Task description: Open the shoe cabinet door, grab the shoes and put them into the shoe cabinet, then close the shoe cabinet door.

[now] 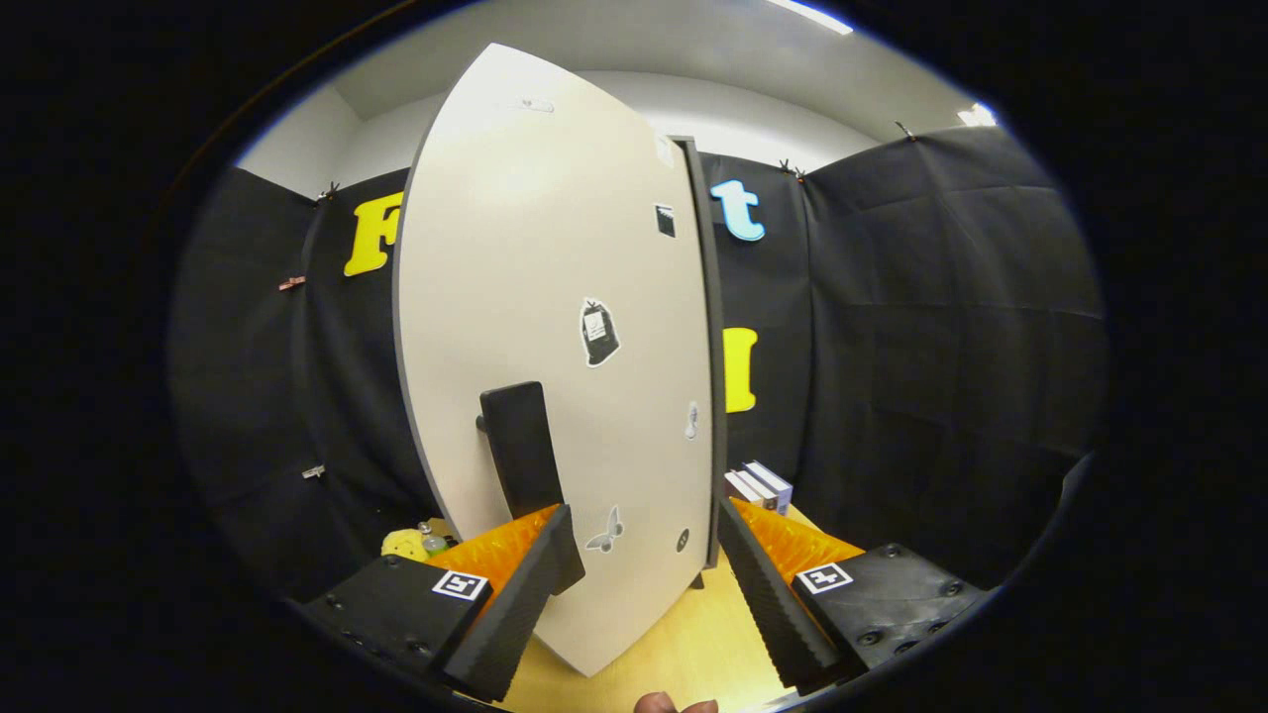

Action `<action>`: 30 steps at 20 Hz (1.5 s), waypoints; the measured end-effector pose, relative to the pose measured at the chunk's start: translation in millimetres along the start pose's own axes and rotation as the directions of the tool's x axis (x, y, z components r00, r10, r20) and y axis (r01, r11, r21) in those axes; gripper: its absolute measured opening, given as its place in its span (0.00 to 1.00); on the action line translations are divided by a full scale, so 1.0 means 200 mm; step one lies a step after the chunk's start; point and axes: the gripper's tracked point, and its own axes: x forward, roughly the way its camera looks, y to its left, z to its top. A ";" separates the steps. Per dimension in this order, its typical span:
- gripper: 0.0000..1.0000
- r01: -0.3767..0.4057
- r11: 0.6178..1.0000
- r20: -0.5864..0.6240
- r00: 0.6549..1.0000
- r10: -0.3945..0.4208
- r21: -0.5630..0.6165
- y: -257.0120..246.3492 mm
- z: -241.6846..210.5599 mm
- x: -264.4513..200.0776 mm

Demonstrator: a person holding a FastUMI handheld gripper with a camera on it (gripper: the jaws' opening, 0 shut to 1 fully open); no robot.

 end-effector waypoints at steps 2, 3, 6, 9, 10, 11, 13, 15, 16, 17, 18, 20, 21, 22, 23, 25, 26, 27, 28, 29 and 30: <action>0.97 -0.042 0.999 -0.001 0.999 0.042 -0.007 0.13 0.00 0.06; 0.97 -0.050 0.998 0.008 0.999 0.050 -0.022 0.16 0.01 0.08; 0.97 -0.055 0.998 0.033 0.998 0.056 -0.037 0.21 0.05 0.09; 0.97 -0.043 0.999 0.040 0.998 0.044 -0.021 0.19 0.07 0.10; 0.97 -0.037 0.999 0.043 0.998 0.037 -0.021 0.18 0.08 0.09; 0.97 -0.031 0.999 0.047 0.998 0.032 -0.023 0.17 0.09 0.09; 0.97 -0.022 0.999 0.051 0.998 0.024 -0.028 0.14 0.09 0.09; 0.97 -0.023 0.999 0.052 0.998 0.024 -0.025 0.13 0.10 0.08; 0.98 -0.024 0.999 0.055 0.998 0.025 -0.024 0.13 0.10 0.08; 0.98 -0.023 0.999 0.061 0.998 0.025 -0.023 0.12 0.12 0.08; 0.98 -0.025 0.999 0.067 0.997 0.027 -0.024 0.12 0.13 0.07; 0.98 -0.025 0.999 0.081 0.996 0.028 -0.036 0.12 0.15 0.07; 0.98 -0.027 0.999 0.084 0.996 0.030 -0.038 0.12 0.15 0.07; 0.98 -0.031 0.999 0.085 0.996 0.034 -0.038 0.11 0.15 0.07; 0.98 -0.033 0.999 0.083 0.996 0.036 -0.037 0.11 0.15 0.08; 0.97 -0.034 0.999 0.080 0.996 0.038 -0.039 0.10 0.14 0.09; 0.97 -0.038 0.998 0.076 0.996 0.041 -0.041 0.11 0.13 0.10; 0.97 -0.040 0.998 0.072 0.996 0.043 -0.044 0.11 0.13 0.11; 0.98 -0.043 0.998 0.071 0.996 0.047 -0.051 0.10 0.12 0.12; 0.97 -0.044 0.997 0.071 0.996 0.048 -0.058 0.10 0.12 0.13; 0.98 -0.049 0.997 0.070 0.996 0.053 -0.063 0.11 0.12 0.14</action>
